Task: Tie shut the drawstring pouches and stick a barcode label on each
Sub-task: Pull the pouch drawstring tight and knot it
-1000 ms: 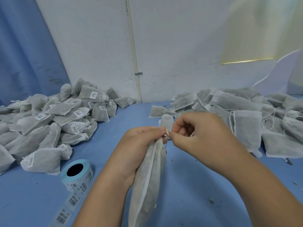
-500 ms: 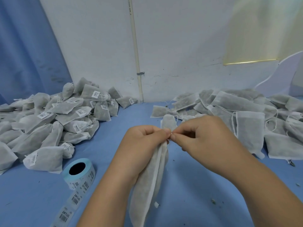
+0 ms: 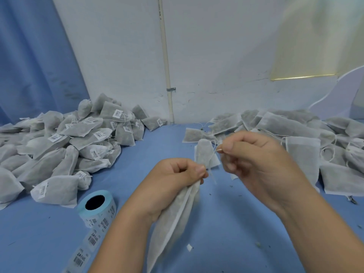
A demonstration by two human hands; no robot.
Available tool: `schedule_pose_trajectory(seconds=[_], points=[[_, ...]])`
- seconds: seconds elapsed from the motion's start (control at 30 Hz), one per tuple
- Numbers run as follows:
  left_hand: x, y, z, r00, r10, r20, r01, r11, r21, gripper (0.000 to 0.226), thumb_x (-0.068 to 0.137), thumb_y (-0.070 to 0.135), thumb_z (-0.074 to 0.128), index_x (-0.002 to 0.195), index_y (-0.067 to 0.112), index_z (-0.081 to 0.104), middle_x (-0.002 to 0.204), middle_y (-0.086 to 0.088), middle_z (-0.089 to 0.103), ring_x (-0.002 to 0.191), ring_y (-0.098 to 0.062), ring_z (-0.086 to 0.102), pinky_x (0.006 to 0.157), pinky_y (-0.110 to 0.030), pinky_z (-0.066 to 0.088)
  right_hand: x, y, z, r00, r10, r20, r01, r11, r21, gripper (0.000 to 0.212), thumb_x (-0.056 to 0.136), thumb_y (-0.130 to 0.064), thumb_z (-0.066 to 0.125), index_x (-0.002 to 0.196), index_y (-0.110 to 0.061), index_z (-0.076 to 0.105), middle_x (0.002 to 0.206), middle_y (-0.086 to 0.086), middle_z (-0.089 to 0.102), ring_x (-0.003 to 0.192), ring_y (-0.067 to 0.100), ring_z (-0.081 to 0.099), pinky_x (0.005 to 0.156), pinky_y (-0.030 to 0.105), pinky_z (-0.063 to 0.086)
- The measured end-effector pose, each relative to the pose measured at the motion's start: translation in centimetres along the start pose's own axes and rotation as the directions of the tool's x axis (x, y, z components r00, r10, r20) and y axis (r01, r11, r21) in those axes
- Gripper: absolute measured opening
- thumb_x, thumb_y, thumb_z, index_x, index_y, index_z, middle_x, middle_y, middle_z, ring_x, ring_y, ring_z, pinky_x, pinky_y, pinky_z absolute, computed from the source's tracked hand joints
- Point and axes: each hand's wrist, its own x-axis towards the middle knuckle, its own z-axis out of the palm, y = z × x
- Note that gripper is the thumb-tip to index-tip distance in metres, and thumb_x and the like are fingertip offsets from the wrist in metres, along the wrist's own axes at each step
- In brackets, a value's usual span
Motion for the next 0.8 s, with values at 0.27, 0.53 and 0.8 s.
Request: schedule_pose_trajectory(seconds=[0.27,0.53,0.8], points=[[0.3,-0.4,-0.3,0.995,0.083,-0.048,-0.078,0.993,0.089,0.015,0.075,0.034,0.077,0.064,0.025,0.073,0.059,0.013,0.063,0.054,0.0,0.055,0.057,-0.015,0.041,0.5,-0.5,-1.1,0.852,0.424,0.309,-0.515,0.784,0.346,0.01,0.052,-0.015,0.059,0.05,-0.012,0.049,0.051,-0.003,0.029,0.039,0.01,0.025,0.041,0.022,0.015],[0.0,-0.8,-0.9,0.995,0.028,0.092,-0.039,0.993,0.113,0.013,0.081,0.037,0.071,0.08,0.025,0.076,0.083,0.006,0.074,0.066,0.001,0.063,0.064,-0.011,0.046,0.9,-0.3,-2.0,0.869,0.439,0.228,-0.494,0.795,0.353,0.011,0.068,-0.018,0.057,0.06,-0.013,0.052,0.056,-0.005,0.027,0.041,0.009,0.024,0.04,0.021,0.017],[0.1,-2.0,-1.4,0.957,-0.074,0.28,0.12,0.981,-0.15,0.028,0.088,0.032,0.054,0.093,0.011,0.072,0.071,-0.01,0.058,0.067,-0.03,0.064,0.07,-0.036,0.054,1.6,1.0,-2.9,0.842,0.523,0.134,-0.524,0.732,0.435,0.013,0.07,-0.017,0.053,0.058,-0.015,0.046,0.054,-0.005,0.024,0.04,0.009,0.022,0.042,0.02,0.014]])
